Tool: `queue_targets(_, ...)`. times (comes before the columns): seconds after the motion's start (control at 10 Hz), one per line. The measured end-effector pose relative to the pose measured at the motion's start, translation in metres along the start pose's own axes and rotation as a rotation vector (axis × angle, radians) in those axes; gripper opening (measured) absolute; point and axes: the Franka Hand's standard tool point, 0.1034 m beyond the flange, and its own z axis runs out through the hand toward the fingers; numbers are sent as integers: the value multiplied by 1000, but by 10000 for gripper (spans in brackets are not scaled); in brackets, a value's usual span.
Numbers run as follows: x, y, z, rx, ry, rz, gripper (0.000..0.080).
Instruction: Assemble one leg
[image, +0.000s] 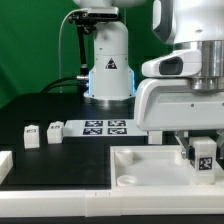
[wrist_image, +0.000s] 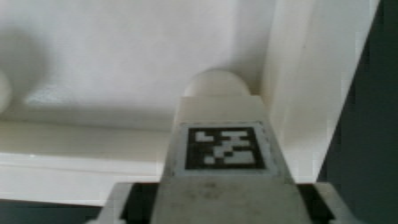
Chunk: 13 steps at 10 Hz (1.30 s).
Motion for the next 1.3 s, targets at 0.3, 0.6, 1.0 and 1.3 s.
queue_targets(0.3, 0, 1, 0, 1, 3, 168, 288)
queue_targets(0.6, -4, 12, 0, -26, 8, 605, 294)
queue_targets(1.0, -10, 33, 0, -76, 23, 906, 307)
queue_targets(1.3, -12, 41, 0, -94, 27, 954, 393)
